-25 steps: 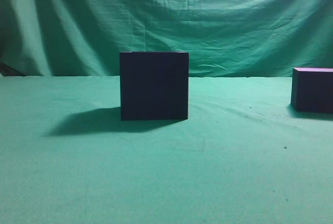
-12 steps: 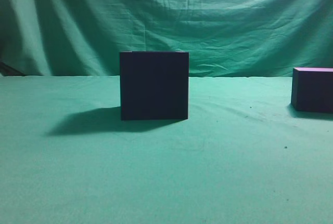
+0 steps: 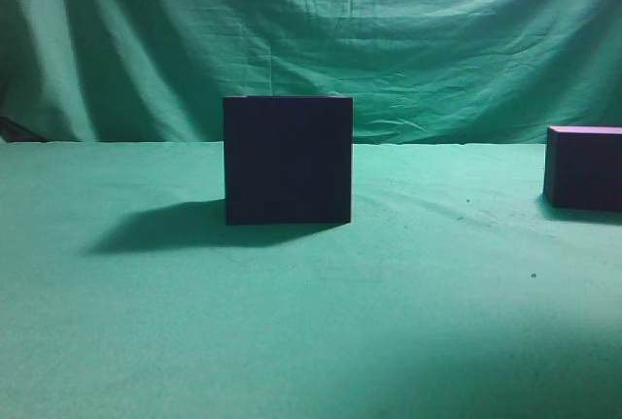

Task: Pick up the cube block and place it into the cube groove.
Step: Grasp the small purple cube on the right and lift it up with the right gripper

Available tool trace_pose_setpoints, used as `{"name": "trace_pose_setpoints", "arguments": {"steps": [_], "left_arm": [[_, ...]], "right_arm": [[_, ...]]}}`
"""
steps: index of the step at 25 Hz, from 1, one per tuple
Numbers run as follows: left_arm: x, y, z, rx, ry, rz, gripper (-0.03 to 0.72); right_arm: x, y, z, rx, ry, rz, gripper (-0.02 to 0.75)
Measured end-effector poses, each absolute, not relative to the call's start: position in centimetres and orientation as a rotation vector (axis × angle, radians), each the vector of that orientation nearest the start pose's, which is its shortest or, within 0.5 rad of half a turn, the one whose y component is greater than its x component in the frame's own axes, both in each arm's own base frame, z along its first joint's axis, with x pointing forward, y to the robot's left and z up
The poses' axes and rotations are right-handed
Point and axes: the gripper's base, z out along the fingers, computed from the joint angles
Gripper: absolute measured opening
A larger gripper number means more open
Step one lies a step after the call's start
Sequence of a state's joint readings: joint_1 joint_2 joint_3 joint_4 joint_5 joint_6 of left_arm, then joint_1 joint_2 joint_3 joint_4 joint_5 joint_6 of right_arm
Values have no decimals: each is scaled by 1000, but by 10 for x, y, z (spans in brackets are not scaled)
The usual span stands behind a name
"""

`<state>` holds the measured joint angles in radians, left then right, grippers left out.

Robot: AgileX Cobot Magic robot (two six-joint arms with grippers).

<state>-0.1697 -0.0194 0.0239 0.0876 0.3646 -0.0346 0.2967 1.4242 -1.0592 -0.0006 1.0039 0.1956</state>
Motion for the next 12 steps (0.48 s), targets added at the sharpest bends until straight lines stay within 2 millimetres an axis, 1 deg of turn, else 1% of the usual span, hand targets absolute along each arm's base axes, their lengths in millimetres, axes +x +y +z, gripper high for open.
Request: {"name": "trace_pose_setpoints", "arguments": {"steps": [2,3,4,6,8,10,12], "left_arm": [[52,-6,173,179,1843,-57,0],[52,-6,173,179,1843,-57,0],[52,-6,173,179,1843,-57,0],[52,-6,173,179,1843,-57,0],[52,-6,173,179,1843,-57,0],[52,-6,173,179,1843,-57,0],[52,-6,173,179,1843,-57,0]], "right_arm": [[273,82,268,-75,2879,77,0],[278,83,265,-52,2887,72,46],[284,85,261,-38,2899,67,46],[292,87,254,-19,2919,58,169],[299,88,247,42,2932,45,291],[304,89,241,97,2934,36,431],[308,89,235,151,2937,19,535]]}}
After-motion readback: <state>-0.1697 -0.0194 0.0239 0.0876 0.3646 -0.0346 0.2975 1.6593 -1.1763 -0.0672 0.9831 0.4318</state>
